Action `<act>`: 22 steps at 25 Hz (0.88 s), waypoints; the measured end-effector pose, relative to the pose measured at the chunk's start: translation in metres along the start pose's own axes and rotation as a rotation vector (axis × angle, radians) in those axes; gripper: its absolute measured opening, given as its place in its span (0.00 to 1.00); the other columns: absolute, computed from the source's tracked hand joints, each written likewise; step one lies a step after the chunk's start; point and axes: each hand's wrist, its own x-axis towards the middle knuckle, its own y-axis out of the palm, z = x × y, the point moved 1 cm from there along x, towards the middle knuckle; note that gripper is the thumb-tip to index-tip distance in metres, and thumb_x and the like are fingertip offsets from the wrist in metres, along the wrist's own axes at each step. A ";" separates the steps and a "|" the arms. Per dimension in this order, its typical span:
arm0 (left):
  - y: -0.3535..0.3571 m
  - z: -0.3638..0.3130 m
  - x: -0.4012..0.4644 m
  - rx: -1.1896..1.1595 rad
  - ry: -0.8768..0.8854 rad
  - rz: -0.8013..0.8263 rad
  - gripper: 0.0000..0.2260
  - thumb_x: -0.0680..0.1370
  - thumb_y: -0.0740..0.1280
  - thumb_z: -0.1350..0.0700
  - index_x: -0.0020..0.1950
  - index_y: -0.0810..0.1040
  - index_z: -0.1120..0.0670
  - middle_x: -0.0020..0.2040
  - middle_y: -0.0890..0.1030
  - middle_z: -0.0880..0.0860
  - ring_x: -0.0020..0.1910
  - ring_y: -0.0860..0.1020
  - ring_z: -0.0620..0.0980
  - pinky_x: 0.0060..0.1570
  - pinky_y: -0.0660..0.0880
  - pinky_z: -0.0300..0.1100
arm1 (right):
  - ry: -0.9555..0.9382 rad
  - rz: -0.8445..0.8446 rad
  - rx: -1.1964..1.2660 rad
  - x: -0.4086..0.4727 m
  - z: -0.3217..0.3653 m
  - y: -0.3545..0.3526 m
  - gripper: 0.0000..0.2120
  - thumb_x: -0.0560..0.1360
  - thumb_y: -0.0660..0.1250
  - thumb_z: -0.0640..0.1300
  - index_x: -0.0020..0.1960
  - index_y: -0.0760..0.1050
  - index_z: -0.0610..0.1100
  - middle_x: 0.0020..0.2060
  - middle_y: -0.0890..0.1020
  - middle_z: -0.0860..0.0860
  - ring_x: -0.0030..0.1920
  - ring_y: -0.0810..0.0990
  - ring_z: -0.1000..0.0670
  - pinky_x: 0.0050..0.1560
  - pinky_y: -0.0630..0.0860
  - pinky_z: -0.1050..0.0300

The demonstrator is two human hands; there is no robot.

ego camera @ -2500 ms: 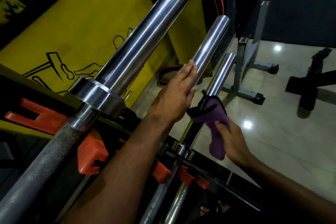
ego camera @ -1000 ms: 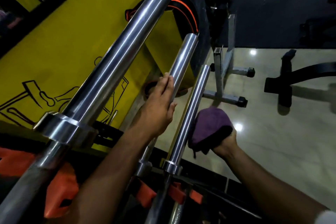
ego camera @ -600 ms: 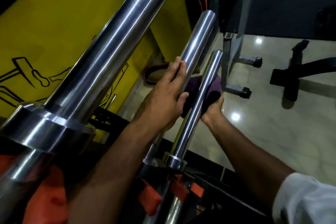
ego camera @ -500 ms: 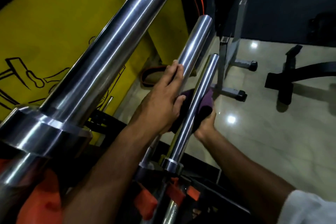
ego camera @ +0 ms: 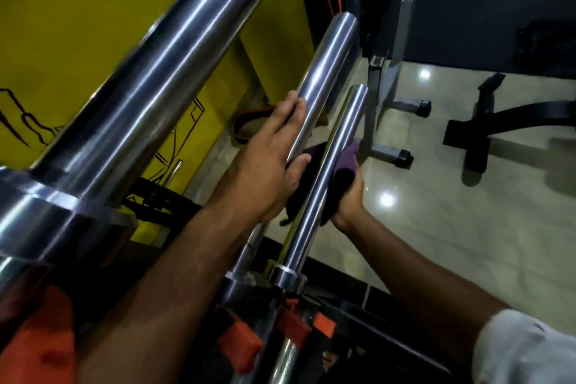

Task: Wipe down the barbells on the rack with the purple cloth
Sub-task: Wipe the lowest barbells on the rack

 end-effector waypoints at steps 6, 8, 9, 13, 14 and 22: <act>0.000 0.001 -0.001 0.038 -0.025 -0.015 0.33 0.82 0.65 0.52 0.82 0.50 0.48 0.82 0.47 0.42 0.78 0.52 0.38 0.66 0.52 0.26 | -0.045 0.071 0.069 -0.037 -0.020 -0.030 0.26 0.81 0.57 0.60 0.62 0.78 0.40 0.51 0.84 0.40 0.50 0.83 0.43 0.53 0.79 0.48; 0.003 0.001 -0.002 0.049 -0.019 -0.014 0.33 0.82 0.65 0.52 0.82 0.50 0.48 0.82 0.47 0.42 0.78 0.53 0.39 0.68 0.53 0.29 | -0.016 0.055 0.086 -0.043 -0.031 -0.014 0.29 0.79 0.58 0.64 0.61 0.79 0.40 0.49 0.85 0.42 0.50 0.84 0.42 0.53 0.79 0.48; 0.004 0.001 -0.002 0.052 -0.018 -0.011 0.33 0.82 0.65 0.52 0.82 0.50 0.48 0.82 0.47 0.42 0.78 0.54 0.40 0.68 0.54 0.30 | -0.004 0.005 0.082 -0.042 -0.034 -0.004 0.31 0.77 0.60 0.67 0.63 0.79 0.41 0.52 0.85 0.41 0.53 0.84 0.41 0.57 0.79 0.47; 0.001 -0.001 -0.002 0.071 -0.032 -0.019 0.33 0.82 0.64 0.52 0.82 0.50 0.48 0.82 0.47 0.42 0.77 0.55 0.41 0.66 0.54 0.31 | 0.027 -0.121 0.062 -0.050 -0.069 0.005 0.33 0.75 0.62 0.69 0.67 0.76 0.44 0.58 0.84 0.41 0.59 0.82 0.41 0.65 0.76 0.43; 0.000 -0.001 -0.002 0.073 -0.025 -0.023 0.33 0.82 0.64 0.51 0.82 0.50 0.48 0.82 0.47 0.42 0.77 0.56 0.41 0.66 0.54 0.30 | 0.047 -0.135 0.049 -0.063 -0.089 -0.003 0.30 0.77 0.61 0.68 0.66 0.76 0.45 0.58 0.84 0.42 0.58 0.82 0.41 0.65 0.76 0.44; -0.002 -0.006 -0.004 0.147 -0.027 -0.027 0.33 0.82 0.63 0.50 0.82 0.49 0.49 0.82 0.47 0.43 0.77 0.57 0.42 0.63 0.62 0.34 | -0.120 -0.206 -0.263 -0.039 -0.046 0.005 0.32 0.80 0.54 0.69 0.76 0.64 0.51 0.62 0.78 0.45 0.60 0.78 0.45 0.58 0.75 0.48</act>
